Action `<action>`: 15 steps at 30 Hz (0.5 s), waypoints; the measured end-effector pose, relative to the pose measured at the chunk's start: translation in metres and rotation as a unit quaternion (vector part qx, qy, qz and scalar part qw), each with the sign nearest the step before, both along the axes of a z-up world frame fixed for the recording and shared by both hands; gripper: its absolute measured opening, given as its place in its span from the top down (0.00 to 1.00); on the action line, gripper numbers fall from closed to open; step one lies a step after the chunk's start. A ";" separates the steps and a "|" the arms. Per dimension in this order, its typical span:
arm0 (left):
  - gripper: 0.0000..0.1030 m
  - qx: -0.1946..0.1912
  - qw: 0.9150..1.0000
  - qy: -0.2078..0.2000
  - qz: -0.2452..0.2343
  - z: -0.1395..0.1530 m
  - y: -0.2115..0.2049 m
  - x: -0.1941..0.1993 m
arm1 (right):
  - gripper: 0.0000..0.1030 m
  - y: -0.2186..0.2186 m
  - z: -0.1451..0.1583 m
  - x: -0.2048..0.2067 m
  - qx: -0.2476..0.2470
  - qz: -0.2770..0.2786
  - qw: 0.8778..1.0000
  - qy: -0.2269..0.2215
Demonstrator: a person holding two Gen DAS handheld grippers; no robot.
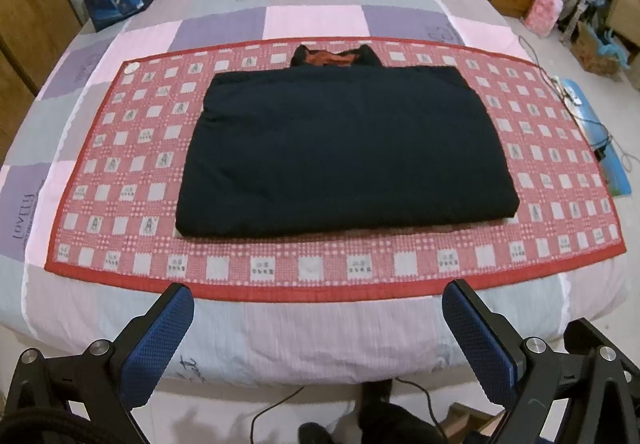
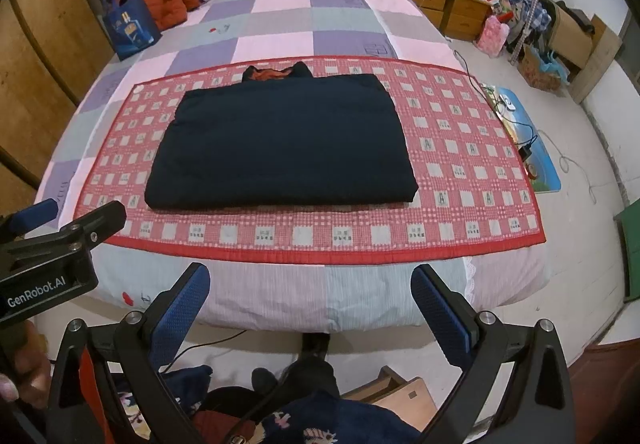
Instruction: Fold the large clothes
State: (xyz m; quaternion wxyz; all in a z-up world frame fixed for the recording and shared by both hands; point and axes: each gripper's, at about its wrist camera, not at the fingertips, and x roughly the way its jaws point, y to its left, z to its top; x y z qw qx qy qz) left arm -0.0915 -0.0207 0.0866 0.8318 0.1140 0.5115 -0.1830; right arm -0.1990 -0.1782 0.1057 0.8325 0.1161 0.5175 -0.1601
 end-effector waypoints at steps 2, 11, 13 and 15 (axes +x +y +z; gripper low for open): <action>0.01 0.000 1.000 0.002 0.001 -0.001 0.000 0.000 | 0.01 0.000 0.001 0.001 0.000 -0.001 1.000 -0.001; 0.01 0.001 1.000 0.002 0.001 -0.003 -0.002 -0.001 | 0.01 -0.001 0.000 -0.001 0.000 0.000 1.000 0.000; 0.01 0.001 1.000 0.001 0.001 -0.004 -0.003 -0.003 | 0.01 0.000 0.000 -0.001 0.000 -0.001 1.000 -0.001; 0.01 0.000 1.000 0.000 0.000 -0.004 -0.004 -0.003 | 0.01 -0.001 0.000 0.002 0.001 -0.001 1.000 0.000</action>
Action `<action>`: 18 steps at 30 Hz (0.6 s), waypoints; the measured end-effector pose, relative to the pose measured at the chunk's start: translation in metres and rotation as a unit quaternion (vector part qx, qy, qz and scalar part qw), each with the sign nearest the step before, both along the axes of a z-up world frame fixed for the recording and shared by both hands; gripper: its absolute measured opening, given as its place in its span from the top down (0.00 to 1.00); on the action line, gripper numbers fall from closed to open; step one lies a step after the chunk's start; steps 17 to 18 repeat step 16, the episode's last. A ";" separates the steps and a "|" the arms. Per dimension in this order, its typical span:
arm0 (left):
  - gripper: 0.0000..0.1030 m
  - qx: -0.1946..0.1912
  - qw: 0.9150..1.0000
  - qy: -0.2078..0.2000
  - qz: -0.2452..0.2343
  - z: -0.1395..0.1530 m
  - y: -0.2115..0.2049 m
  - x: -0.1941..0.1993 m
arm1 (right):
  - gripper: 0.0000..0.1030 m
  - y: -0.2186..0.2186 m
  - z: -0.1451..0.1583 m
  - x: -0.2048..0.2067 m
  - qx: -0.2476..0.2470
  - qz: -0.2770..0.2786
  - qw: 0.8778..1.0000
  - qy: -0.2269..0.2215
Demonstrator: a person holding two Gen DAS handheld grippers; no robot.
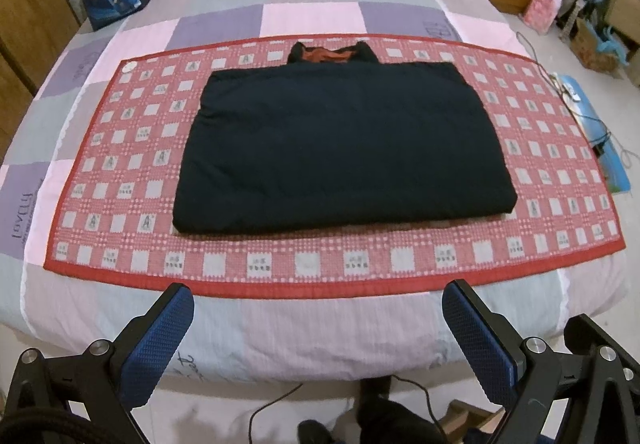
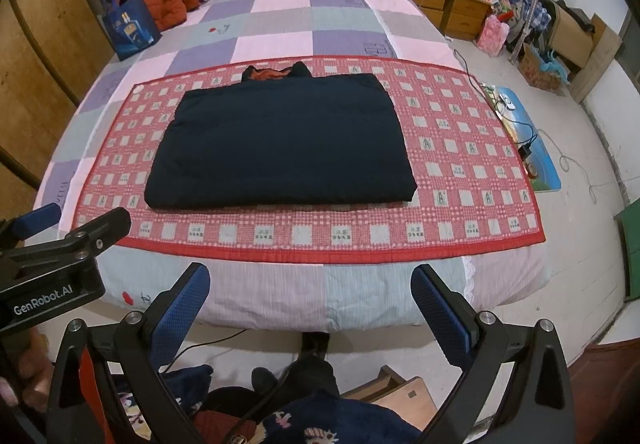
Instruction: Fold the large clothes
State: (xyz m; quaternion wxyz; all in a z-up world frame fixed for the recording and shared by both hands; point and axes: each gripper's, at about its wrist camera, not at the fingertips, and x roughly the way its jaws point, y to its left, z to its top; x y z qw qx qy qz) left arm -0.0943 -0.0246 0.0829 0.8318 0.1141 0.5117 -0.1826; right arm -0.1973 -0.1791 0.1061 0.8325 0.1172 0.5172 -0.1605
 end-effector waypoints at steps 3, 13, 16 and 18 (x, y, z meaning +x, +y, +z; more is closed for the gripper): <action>0.01 0.000 1.000 -0.001 -0.003 -0.001 0.000 -0.003 | 0.01 0.000 0.000 0.000 0.001 -0.001 1.000 0.001; 0.01 -0.001 1.000 -0.003 -0.005 -0.001 0.003 -0.009 | 0.01 -0.001 0.001 -0.001 0.002 0.000 1.000 0.001; 0.01 -0.005 1.000 0.002 -0.007 -0.002 0.003 -0.012 | 0.01 -0.002 0.000 -0.003 0.001 0.001 1.000 0.000; 0.01 -0.005 1.000 0.002 -0.007 -0.002 0.003 -0.012 | 0.01 -0.002 0.000 -0.003 0.001 0.001 1.000 0.000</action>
